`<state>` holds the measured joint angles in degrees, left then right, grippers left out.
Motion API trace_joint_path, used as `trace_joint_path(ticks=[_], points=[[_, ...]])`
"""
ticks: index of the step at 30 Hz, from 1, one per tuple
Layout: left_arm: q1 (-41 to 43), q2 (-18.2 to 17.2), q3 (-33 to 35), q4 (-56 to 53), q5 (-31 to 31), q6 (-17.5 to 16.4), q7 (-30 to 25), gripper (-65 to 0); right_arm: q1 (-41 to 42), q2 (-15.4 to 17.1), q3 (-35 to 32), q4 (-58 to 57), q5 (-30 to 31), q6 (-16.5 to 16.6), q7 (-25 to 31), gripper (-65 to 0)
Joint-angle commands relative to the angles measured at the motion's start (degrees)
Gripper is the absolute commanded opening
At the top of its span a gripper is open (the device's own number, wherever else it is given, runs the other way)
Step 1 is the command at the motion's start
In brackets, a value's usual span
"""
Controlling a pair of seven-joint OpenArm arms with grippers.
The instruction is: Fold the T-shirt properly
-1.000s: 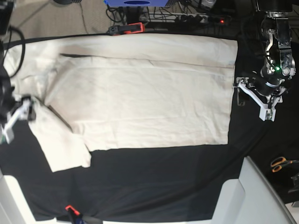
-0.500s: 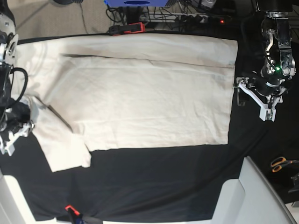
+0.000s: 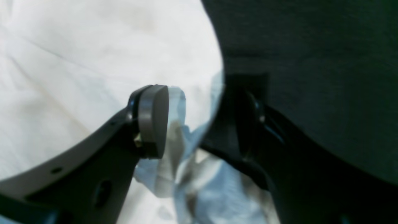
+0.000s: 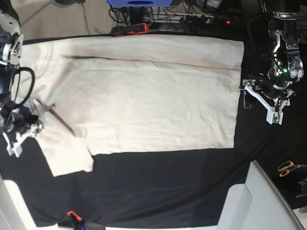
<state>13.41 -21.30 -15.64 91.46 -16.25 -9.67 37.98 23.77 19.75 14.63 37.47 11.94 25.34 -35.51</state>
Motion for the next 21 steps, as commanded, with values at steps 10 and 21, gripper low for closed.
trace_joint_path(ticks=[10, 21], points=[[-0.09, -1.07, -0.58, 0.8, 0.12, -0.04, -1.27, -20.9, 1.51, 0.96, 0.0, 0.99, 0.32, 0.2, 1.09, -37.2], [-2.29, -1.07, -0.41, -1.48, 0.12, 0.13, -1.19, -20.9, 1.51, 1.04, 0.0, 0.99, 0.32, 0.2, 1.09, -64.4]])
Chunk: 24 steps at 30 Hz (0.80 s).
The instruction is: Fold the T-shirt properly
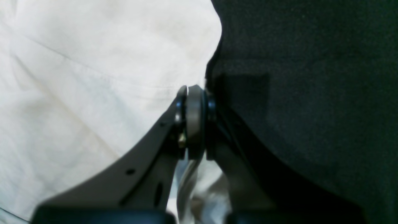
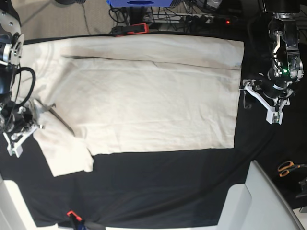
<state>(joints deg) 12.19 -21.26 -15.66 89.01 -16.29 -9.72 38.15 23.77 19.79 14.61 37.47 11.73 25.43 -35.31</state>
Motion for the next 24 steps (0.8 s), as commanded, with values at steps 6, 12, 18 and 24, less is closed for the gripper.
trace_joint_path(ticks=[6, 12, 18, 24], points=[[-10.91, -1.65, -0.21, -10.9, 0.16, -0.09, -1.1, -19.7, 1.51, 1.0, 0.03, 0.99, 0.54, 0.11, 0.72, -64.4], [-23.04, -1.21, -0.03, -25.41, 0.07, -4.04, -1.18, -2.6, 1.42, 1.0, 0.03, 1.34, 0.54, 0.11, 0.72, -64.4], [-33.5, -0.94, 10.34, -41.5, -0.28, -7.56, -4.79, 0.0, 1.33, 1.0, 0.03, 1.34, 0.54, 0.11, 0.63, -64.4], [-41.15, 2.13, 12.54, -58.46, 0.07, -7.47, -13.84, 0.0, 1.24, 1.18, 0.03, 1.34, 0.54, 0.11, 0.63, -64.4]])
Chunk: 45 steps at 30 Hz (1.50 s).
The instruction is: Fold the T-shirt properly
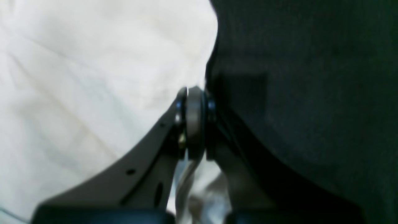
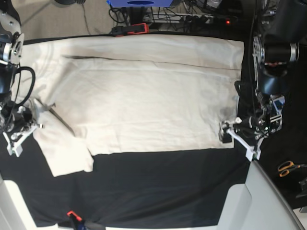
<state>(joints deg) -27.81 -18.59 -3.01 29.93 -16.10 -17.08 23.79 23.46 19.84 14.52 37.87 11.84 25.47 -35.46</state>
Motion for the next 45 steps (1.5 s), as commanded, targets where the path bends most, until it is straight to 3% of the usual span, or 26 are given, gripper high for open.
trace_joint_path(ticks=[1, 5, 18, 27, 34, 39, 45], points=[[-2.12, -0.18, -0.03, -1.67, -0.12, -0.11, -0.63, 0.0, 1.55, 1.13, 0.11, 0.95, 0.43, 0.06, 0.78, -64.4], [-4.06, 0.79, -0.03, -6.33, -0.03, -0.11, -4.41, 0.0, 1.55, 1.84, 0.11, 0.95, 0.43, 0.15, 0.78, -64.4], [-5.73, 4.22, 0.06, -6.42, -0.03, -0.11, -4.85, 0.0, 1.46, 1.84, 0.11, 0.95, 0.43, 0.15, 0.78, -64.4], [-5.55, 3.78, 0.06, -6.59, -0.03, -0.11, -5.29, -23.0, 0.67, 1.92, 0.11, 1.03, 0.43, 0.15, 0.87, -64.4], [-6.08, 3.95, 0.06, -14.5, -0.03, -0.19, -14.52, -48.4, 0.32, 2.01, 0.11, 1.03, 0.43, 0.15, 0.96, -64.4], [-5.99, 3.86, 0.06, -14.42, -0.03, -0.19, -15.48, -64.5, 0.32, 2.01, 0.11, 1.03, 0.43, 0.15, 0.96, -64.4], [-5.9, 2.98, -0.03, -10.2, -0.03, -0.19, -15.13, -65.0, 0.67, 1.92, 0.11, 1.47, 0.43, 0.15, 3.33, -64.5]])
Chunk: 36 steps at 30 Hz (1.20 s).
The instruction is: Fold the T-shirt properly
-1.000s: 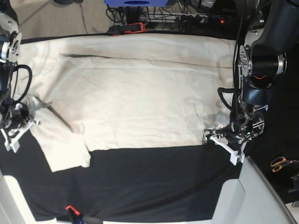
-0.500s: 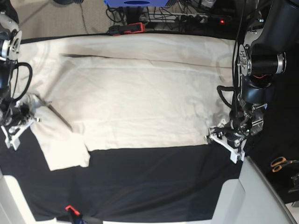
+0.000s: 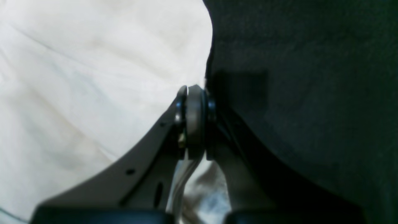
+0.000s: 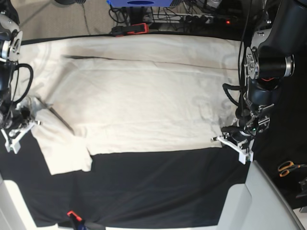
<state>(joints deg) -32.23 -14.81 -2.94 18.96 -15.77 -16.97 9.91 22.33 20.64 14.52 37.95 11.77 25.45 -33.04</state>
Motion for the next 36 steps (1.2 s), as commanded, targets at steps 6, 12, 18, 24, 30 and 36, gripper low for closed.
trace_joint_path(ticks=[6, 12, 18, 24, 30, 36], points=[[-1.13, -2.73, -0.36, 6.49, -0.8, -0.48, 3.23, -65.0, 2.33, 1.11, 0.11, 2.44, 0.49, 0.17, 4.86, -64.5], [2.91, -4.66, -0.71, 19.06, -0.89, -0.48, 9.56, -65.0, 3.48, 1.2, 0.11, 4.02, 0.49, 0.17, 5.48, -64.5], [6.34, -5.28, -0.71, 26.36, -0.89, -0.48, 12.64, -65.0, 3.48, 1.11, 0.11, 8.16, 0.49, 0.17, 5.48, -64.5], [9.41, -5.54, -0.8, 30.49, -0.98, -0.48, 12.73, -65.0, 3.48, 1.11, 0.11, 10.79, 0.49, 0.61, 5.65, -64.5], [11.44, -5.54, -0.88, 35.24, -0.98, -0.48, 14.84, -65.0, 3.39, 1.11, 0.11, 11.06, 0.49, 3.6, 6.09, -64.5], [14.16, -5.54, -0.88, 39.72, -0.98, -0.48, 15.98, -65.0, -0.13, 1.11, 0.11, 13.34, 0.49, 3.69, 6.09, -65.0]])
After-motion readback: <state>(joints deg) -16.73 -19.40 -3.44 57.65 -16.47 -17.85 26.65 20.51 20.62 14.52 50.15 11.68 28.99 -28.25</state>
